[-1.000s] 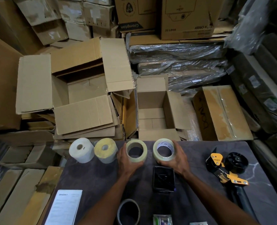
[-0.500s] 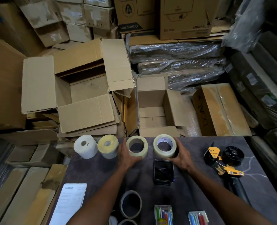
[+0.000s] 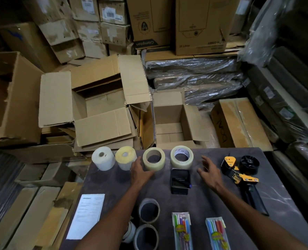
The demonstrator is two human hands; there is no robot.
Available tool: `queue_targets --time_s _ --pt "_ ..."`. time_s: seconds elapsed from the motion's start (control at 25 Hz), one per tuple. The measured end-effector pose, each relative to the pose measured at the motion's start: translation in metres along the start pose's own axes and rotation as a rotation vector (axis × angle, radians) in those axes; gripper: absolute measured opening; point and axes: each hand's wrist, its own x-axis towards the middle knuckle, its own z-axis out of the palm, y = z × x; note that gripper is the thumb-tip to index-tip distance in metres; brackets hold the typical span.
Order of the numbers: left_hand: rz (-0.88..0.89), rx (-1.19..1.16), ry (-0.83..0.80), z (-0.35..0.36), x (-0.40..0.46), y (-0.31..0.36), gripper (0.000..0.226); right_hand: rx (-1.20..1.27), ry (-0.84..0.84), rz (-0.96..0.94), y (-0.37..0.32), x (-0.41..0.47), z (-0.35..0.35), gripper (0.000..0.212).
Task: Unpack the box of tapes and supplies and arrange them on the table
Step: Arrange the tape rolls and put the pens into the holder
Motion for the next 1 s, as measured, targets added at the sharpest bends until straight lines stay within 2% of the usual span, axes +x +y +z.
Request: queue_targets --time_s 0.12,0.32,0.48,0.64,0.76,0.88,1.0 --pt "0.061 -0.068 0.024 -0.008 -0.018 0.007 0.079 0.027 0.034 -0.011 -0.002 -0.018 -0.007 0.057" --pt "0.054 -0.293 -0.059 -0.009 -0.056 0.011 0.046 0.093 0.114 -0.012 -0.003 -0.071 -0.011 0.04" --pt "0.139 -0.375 -0.111 0.0 -0.098 0.011 0.026 0.195 0.15 0.033 0.012 -0.13 -0.003 0.032" --pt "0.199 -0.391 -0.18 0.015 -0.155 0.001 0.024 0.195 0.173 0.106 0.039 -0.182 0.001 0.029" --pt "0.172 -0.377 -0.284 0.034 -0.186 -0.015 0.024 0.15 0.134 0.134 0.054 -0.212 0.004 0.021" --pt "0.118 -0.349 -0.3 0.054 -0.213 -0.031 0.024 0.143 0.037 0.143 0.058 -0.239 0.013 0.023" --pt "0.073 -0.22 -0.267 0.072 -0.235 -0.052 0.028 0.113 -0.062 0.121 0.059 -0.259 0.022 0.023"
